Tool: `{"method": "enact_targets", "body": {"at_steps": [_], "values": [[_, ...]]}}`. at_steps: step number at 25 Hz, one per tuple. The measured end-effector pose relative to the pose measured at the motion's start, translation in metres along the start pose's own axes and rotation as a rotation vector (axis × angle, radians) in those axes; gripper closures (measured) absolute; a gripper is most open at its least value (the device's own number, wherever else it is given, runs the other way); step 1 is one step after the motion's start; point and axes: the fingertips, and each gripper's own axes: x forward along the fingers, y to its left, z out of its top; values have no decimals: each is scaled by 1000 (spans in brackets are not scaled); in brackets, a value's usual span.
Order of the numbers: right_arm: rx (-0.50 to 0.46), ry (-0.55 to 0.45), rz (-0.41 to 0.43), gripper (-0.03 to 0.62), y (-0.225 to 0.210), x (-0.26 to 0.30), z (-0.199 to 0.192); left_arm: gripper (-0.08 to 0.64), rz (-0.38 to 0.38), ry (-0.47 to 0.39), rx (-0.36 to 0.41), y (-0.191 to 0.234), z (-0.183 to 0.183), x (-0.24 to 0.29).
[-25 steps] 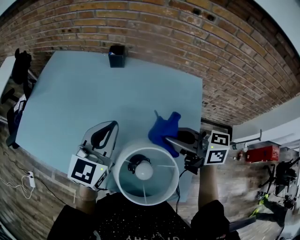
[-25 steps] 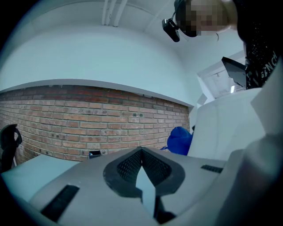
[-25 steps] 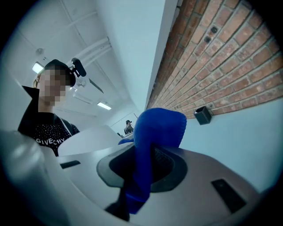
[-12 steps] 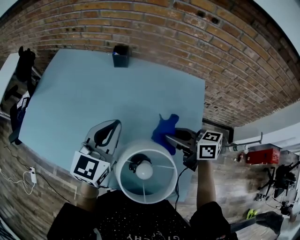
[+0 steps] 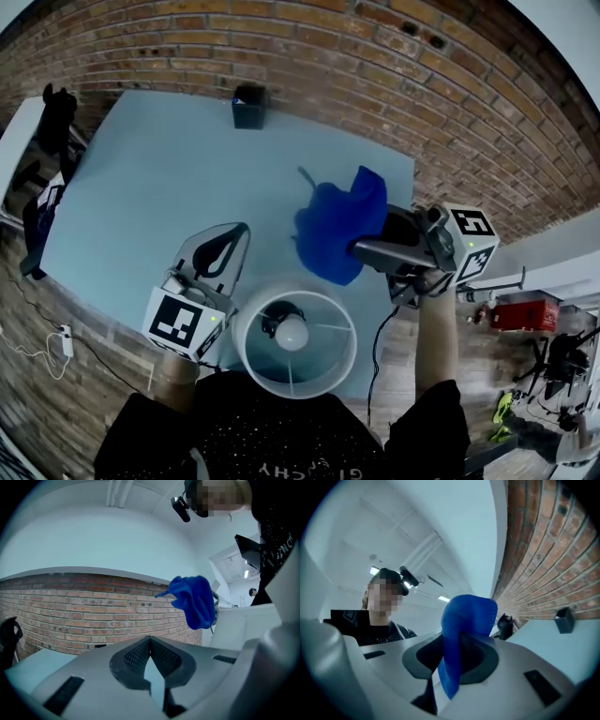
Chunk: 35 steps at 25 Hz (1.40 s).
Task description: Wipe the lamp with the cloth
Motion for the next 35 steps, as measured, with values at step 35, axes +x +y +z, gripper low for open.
{"method": "enact_targets", "body": {"at_steps": [35], "values": [[198, 441, -202, 518, -144, 38, -177, 551, -13, 50, -74, 17, -80, -24]]}}
